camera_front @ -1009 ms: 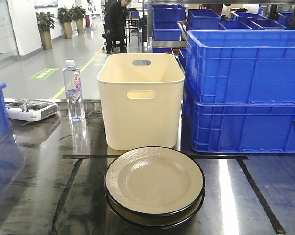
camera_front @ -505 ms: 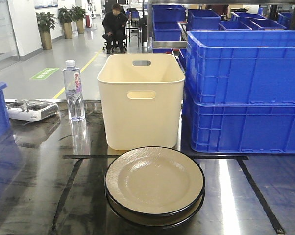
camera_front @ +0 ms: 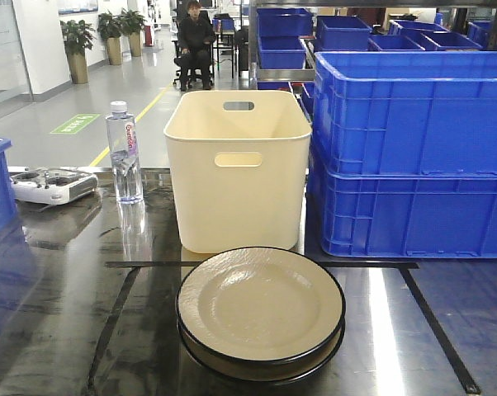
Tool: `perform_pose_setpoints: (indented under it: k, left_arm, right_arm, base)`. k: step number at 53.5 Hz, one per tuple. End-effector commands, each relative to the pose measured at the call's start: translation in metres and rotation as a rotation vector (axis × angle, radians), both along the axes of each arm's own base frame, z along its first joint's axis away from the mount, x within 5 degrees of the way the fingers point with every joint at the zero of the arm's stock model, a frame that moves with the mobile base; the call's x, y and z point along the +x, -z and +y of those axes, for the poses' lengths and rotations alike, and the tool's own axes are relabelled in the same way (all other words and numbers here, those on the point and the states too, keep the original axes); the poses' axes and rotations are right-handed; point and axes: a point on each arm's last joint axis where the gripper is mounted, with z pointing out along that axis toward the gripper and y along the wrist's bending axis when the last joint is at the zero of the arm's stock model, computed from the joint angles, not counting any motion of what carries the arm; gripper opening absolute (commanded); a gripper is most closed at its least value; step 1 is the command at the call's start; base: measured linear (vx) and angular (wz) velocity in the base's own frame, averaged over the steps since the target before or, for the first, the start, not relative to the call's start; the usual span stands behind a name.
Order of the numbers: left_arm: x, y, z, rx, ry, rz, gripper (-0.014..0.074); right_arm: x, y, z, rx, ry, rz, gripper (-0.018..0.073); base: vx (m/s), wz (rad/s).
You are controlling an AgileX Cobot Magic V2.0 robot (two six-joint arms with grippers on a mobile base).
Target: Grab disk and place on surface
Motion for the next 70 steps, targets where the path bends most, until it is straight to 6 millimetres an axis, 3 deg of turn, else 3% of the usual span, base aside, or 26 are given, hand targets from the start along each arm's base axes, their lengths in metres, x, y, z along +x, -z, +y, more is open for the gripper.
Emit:
perform_pose_setpoints:
  k: [1, 26, 44, 54, 70]
  left_arm:
    - [0.001, -0.016, 0.001, -0.013, -0.008, -0.094, -0.0002]
    - [0.002, -0.009, 0.002, 0.049, -0.020, -0.107, -0.0002]
    - [-0.016, 0.078, -0.001, 0.079, 0.027, -0.208, -0.0002]
    - [-0.016, 0.086, -0.002, 0.089, 0.049, -0.078, -0.0002]
    - [-0.016, 0.089, -0.003, 0.089, 0.054, -0.049, -0.0002]
  right_arm:
    - [-0.001, -0.010, -0.001, 0.001, 0.007, -0.028, -0.0006]
    - [-0.001, -0.010, -0.001, 0.001, 0.007, -0.028, -0.0006]
    - [-0.001, -0.010, -0.001, 0.001, 0.006, -0.028, -0.0006]
    - [-0.001, -0.009, -0.001, 0.002, 0.011, -0.026, -0.0006]
    - [0.000, -0.009, -0.001, 0.002, 0.012, -0.026, -0.0006]
  base:
    - [0.00, 0.00]
    - [0.00, 0.00]
    - [0.00, 0.00]
    - [0.00, 0.00]
    - [0.00, 0.00]
